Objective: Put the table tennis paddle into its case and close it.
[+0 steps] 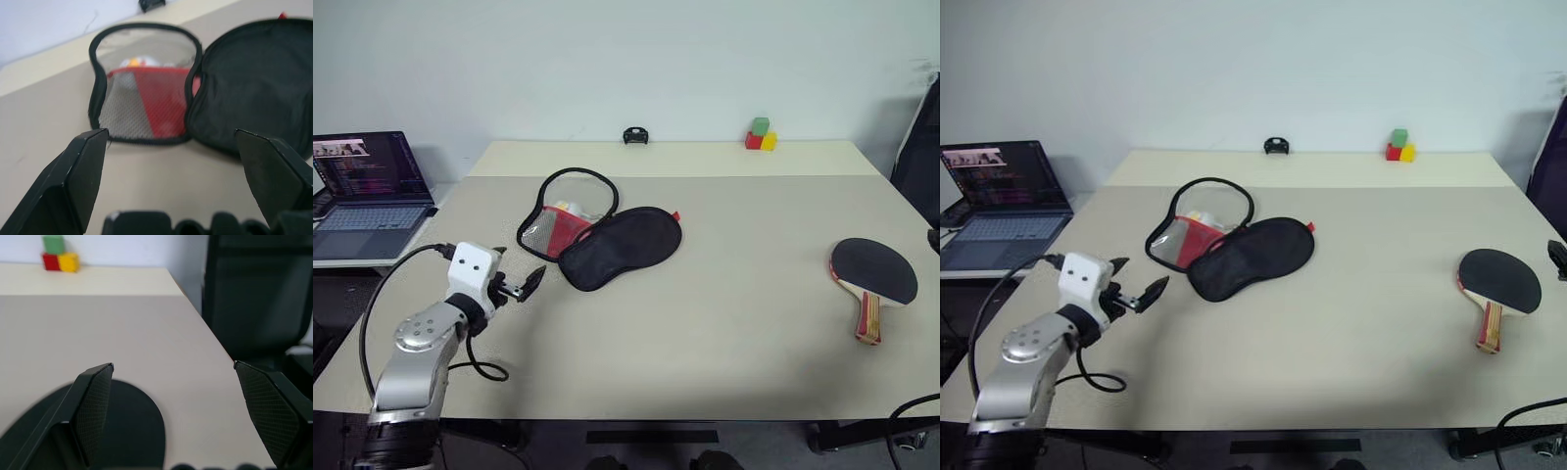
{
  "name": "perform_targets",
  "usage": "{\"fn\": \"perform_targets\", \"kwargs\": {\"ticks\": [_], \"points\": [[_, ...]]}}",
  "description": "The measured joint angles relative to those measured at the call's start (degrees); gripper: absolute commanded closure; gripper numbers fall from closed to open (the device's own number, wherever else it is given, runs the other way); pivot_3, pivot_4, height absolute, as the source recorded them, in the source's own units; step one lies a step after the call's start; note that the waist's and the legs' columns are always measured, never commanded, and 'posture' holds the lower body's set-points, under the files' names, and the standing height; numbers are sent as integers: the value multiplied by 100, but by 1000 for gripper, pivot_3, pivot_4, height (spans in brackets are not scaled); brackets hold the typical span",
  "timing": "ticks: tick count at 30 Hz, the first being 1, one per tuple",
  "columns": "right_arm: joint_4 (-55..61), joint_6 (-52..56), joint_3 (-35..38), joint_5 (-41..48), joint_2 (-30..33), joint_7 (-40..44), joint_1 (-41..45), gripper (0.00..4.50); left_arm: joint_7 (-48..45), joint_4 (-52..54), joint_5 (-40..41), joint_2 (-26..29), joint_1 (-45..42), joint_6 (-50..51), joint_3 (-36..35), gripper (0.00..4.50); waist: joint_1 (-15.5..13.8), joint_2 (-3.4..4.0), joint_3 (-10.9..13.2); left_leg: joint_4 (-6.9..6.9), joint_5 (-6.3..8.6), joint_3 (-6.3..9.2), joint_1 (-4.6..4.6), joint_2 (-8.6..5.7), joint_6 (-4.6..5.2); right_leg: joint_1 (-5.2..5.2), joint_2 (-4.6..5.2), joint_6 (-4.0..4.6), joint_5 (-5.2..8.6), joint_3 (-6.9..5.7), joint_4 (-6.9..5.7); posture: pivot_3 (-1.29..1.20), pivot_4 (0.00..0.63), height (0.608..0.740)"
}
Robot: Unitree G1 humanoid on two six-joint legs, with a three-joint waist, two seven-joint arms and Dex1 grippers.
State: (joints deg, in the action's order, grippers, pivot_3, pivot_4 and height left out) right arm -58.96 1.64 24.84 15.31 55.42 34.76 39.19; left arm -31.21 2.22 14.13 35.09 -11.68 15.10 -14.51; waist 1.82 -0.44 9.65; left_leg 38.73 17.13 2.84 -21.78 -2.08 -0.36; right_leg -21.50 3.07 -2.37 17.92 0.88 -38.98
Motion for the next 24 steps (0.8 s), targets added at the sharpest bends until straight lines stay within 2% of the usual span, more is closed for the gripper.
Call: {"fn": "perform_targets", "kwargs": {"ticks": [8, 15, 20, 24], "points": [[2655, 1983, -271, 644, -784, 545, -858, 196, -490, -393, 174, 127, -368, -70, 8, 0, -24, 1, 0, 2, 0, 9, -7, 1, 0, -5, 1, 0, 0, -5, -2, 0, 150, 740], [4651, 2943, -282, 1308, -1488, 207, -1021, 196, -919, -909, 141, 167, -932, -305, 284, 0, -32, 0, 0, 3, 0, 15, -9, -1, 0, -10, 1, 0, 0, -9, -2, 0, 150, 740], [5347, 3566, -550, 1434, -1984, -175, -1082, 196, -1219, -1018, 166, 171, -1146, -313, 338, 0, -24, 0, 0, 3, -8, 14, -22, -2, -14, -26, 1, 0, 0, -6, -5, 0, 150, 740], [5805, 4007, -1114, 1511, -2356, -218, -1072, 196, -1610, -1154, 237, 192, -1306, -225, 482, 0, -9, 0, -1, 2, -7, 15, -21, -2, -13, -28, -1, 0, 0, -6, -7, 0, 150, 740]]}}
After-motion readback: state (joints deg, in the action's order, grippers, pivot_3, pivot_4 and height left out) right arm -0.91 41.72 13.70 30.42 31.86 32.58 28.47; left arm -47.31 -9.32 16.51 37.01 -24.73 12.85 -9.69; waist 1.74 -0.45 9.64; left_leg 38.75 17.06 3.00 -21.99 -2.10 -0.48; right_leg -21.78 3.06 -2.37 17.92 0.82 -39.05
